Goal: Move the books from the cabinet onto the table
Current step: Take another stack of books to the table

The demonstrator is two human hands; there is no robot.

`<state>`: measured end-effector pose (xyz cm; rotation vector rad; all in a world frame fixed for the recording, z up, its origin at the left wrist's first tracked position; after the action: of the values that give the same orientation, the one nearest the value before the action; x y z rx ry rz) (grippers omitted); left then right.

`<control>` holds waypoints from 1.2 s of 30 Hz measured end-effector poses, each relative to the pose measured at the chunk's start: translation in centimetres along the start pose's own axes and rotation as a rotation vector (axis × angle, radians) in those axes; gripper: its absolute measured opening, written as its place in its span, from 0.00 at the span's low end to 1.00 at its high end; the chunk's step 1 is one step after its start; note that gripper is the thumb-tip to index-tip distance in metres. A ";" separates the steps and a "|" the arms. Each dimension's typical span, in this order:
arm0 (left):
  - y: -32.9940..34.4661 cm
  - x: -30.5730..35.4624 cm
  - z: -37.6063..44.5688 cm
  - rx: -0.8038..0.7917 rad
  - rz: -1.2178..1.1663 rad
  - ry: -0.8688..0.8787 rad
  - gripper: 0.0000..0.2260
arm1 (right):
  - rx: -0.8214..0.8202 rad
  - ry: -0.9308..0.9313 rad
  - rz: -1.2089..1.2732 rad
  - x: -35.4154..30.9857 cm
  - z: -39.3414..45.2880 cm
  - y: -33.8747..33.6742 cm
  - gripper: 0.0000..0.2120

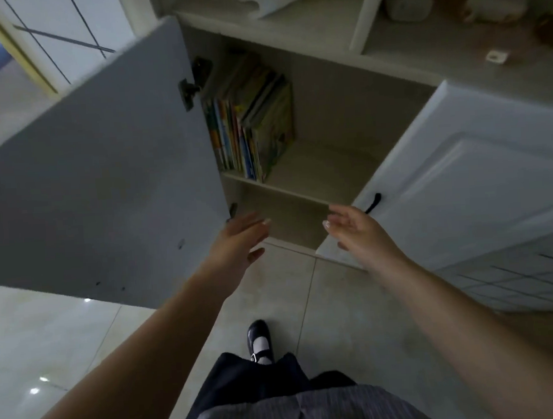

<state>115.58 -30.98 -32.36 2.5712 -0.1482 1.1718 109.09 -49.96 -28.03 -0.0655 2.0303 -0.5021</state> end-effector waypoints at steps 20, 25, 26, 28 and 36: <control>0.7 8.8 23.4 0.164 0.366 0.454 0.40 | -0.218 0.001 0.176 -3.3 25.7 6.1 0.20; 0.3 7.6 26.7 0.288 0.482 0.545 0.42 | -0.261 0.036 0.193 -3.4 28.7 6.6 0.24; 0.3 7.2 27.0 0.334 0.495 0.524 0.42 | -0.265 0.034 0.184 -3.3 29.4 6.9 0.23; 0.5 6.5 27.3 0.375 0.514 0.483 0.40 | -0.257 0.007 0.167 -3.2 30.2 7.5 0.19; 2.4 5.5 30.4 0.305 0.476 0.469 0.36 | -0.233 -0.094 0.191 -1.5 31.0 6.4 0.19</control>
<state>140.50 -42.80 -46.40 2.4879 -0.5295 2.0799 137.28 -53.68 -41.97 -0.0350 1.9705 -0.1397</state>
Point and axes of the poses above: each hand's wrist, its own z-axis towards the middle knuckle, its own y-axis out of the palm, x = y × z, the point moved 2 cm from there along z, towards the middle knuckle, and after that the axes turned 3 degrees about -y, right-handed, at the moved point
